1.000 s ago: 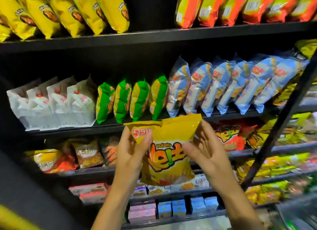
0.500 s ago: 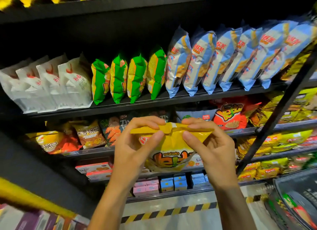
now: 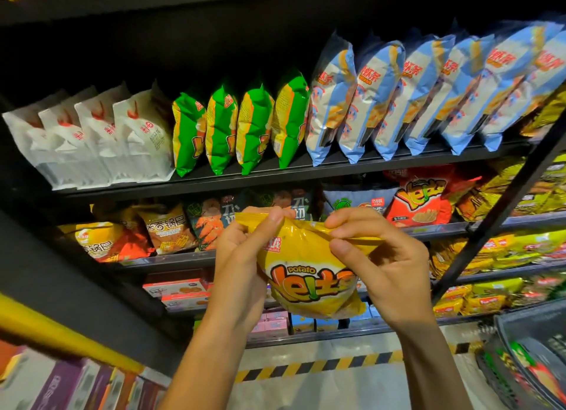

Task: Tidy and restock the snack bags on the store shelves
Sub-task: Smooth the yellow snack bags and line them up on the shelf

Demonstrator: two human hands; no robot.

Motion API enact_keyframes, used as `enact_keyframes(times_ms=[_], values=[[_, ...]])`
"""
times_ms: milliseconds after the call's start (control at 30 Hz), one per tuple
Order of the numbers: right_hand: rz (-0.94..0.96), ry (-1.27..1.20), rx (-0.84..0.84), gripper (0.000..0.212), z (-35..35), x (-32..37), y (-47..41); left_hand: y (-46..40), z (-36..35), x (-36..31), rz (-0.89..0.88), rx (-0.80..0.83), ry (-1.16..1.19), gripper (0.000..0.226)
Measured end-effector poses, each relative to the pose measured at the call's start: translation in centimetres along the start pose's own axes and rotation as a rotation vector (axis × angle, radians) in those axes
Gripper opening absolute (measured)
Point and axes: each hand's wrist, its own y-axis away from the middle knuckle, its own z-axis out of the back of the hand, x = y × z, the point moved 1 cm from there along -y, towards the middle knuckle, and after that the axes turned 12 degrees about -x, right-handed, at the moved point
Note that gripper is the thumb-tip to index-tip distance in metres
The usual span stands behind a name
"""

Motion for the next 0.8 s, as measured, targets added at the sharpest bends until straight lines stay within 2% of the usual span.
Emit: enact_keyframes(times_ms=[133,233,333,400,467,533,567,667,700,767,800], values=[[-0.062,0.029,-0.027,0.022,0.1,0.3,0.0,-0.2,0.2,0.3,-0.086,-0.001,0.008,0.018],[-0.18,0.009,-0.085,0.028,0.2,0.4,0.2,-0.4,0.6,0.7,-0.203,0.028,-0.014,0.015],[-0.262,-0.052,-0.113,0.033,0.3,0.1,0.4,-0.4,0.7,0.9,-0.281,0.06,-0.03,0.028],[-0.27,-0.051,-0.025,0.042,0.5,-0.1,0.4,-0.3,0.7,0.9,-0.285,0.05,-0.001,0.026],[-0.294,-0.032,0.161,0.051,0.7,0.1,0.5,-0.3,0.8,0.7,-0.237,0.01,0.052,0.022],[-0.423,0.038,0.315,0.074,0.9,-0.2,0.6,-0.6,1.0,0.6,-0.171,-0.026,0.079,0.027],[-0.485,0.089,0.336,0.079,1.1,-0.7,0.9,-0.7,1.1,0.6,-0.15,-0.028,0.085,0.029],[-0.455,0.231,0.248,0.067,0.9,-1.4,1.6,-0.9,1.1,0.5,-0.177,0.006,0.042,0.035],[-0.448,0.223,0.191,0.062,0.9,-1.6,1.7,-1.0,1.2,0.5,-0.201,0.04,0.008,0.043],[-0.488,0.139,0.054,0.056,1.2,-2.2,1.6,-1.2,1.3,0.8,-0.203,0.103,-0.094,0.075],[-0.529,0.126,0.0,0.061,1.3,-2.4,1.5,-1.2,1.4,1.1,-0.156,0.149,-0.136,0.09]])
